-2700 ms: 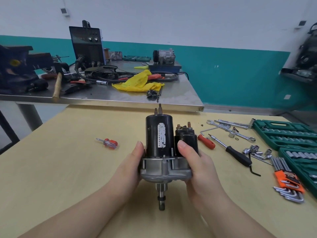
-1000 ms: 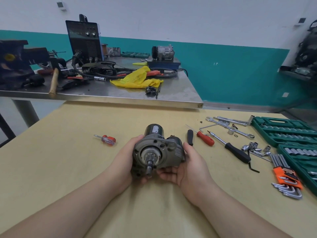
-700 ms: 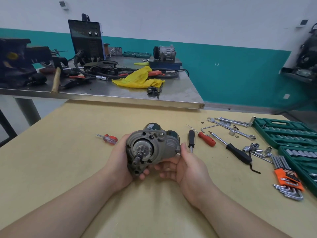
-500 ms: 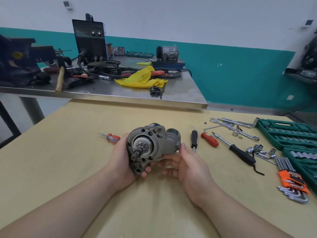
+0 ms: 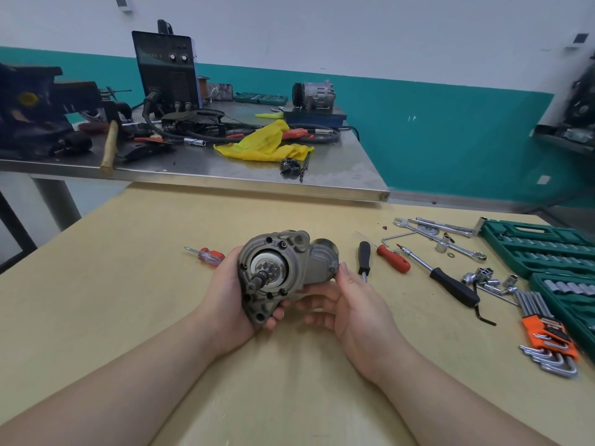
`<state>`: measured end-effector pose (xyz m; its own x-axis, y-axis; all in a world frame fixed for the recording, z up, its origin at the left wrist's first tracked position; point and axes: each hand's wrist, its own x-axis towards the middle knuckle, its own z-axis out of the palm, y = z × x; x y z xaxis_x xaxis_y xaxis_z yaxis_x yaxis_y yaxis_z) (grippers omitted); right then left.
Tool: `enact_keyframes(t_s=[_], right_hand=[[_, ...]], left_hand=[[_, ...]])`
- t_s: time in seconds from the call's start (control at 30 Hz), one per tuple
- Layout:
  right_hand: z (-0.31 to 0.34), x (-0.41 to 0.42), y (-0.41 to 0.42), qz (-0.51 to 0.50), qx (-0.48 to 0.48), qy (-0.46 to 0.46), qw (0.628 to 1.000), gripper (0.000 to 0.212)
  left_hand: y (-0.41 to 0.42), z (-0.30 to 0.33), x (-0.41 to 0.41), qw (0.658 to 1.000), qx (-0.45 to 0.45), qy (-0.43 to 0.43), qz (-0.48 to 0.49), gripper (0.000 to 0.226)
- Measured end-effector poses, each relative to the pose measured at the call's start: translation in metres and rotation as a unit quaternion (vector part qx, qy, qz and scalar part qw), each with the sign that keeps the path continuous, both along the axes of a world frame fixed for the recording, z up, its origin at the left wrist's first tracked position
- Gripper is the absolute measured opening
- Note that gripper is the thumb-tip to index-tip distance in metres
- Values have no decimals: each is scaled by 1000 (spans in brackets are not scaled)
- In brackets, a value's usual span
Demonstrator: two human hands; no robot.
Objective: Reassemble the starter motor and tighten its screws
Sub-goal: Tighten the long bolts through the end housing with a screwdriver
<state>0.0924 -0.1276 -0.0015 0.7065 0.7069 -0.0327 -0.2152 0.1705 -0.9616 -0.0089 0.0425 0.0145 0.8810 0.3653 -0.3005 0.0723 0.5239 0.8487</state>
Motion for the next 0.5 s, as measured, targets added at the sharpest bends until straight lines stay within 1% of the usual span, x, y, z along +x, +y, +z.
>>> enact_keyframes(t_s=[0.13,0.37,0.5], right_hand=[[2,0,0,-2,-2,6,1000,56],[5,2,-1,30,16,47,998,74],[7,3,-3,52,9,57,997,68]], left_hand=[[-1,1,0,1000,9,-3,2,48],[-2,1,0,1000,18,-5,-10,52],[-2,0,2,1000,21,-10,-11,50]])
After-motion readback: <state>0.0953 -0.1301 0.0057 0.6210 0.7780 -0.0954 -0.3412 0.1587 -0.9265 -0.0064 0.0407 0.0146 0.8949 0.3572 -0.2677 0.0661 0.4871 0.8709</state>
